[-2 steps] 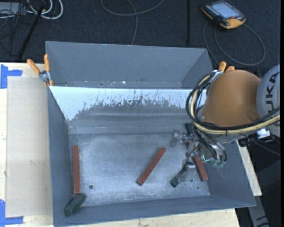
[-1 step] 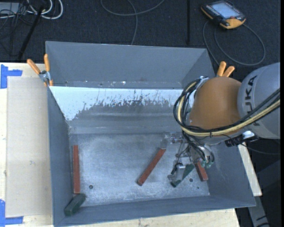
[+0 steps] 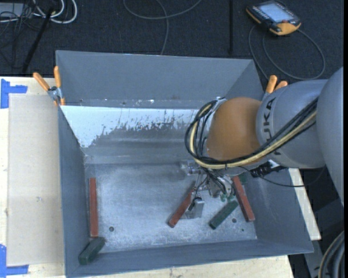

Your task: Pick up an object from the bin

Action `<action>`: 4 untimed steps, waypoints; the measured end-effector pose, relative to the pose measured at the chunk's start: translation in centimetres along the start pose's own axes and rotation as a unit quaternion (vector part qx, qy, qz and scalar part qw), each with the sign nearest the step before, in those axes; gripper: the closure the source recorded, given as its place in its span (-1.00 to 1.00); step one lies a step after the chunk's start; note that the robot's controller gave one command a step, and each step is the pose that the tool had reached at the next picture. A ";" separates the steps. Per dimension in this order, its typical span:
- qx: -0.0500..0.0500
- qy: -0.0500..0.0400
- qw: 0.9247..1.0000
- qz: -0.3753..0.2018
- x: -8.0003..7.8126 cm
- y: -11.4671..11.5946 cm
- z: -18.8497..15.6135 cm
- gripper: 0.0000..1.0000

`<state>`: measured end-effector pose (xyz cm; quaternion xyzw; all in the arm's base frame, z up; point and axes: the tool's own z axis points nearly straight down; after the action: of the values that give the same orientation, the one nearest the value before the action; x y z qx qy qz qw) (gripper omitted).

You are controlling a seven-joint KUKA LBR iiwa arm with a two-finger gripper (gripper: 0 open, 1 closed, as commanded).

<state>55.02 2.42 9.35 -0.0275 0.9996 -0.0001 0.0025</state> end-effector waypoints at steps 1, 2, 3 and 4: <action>-0.001 0.007 0.997 -0.083 1.0 2.8 2.2 1.00; -0.001 0.002 0.997 -0.082 0.8 2.8 2.3 -1.00; -0.001 0.002 0.997 -0.082 0.8 2.8 2.3 -1.00; -0.002 0.003 0.997 -0.077 1.5 -1.0 1.0 -1.00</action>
Offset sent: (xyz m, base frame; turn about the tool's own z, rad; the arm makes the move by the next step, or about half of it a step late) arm 0.0000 0.0000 0.0000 0.0000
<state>53.58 1.30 8.29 -0.1042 0.9946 0.0017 -0.0006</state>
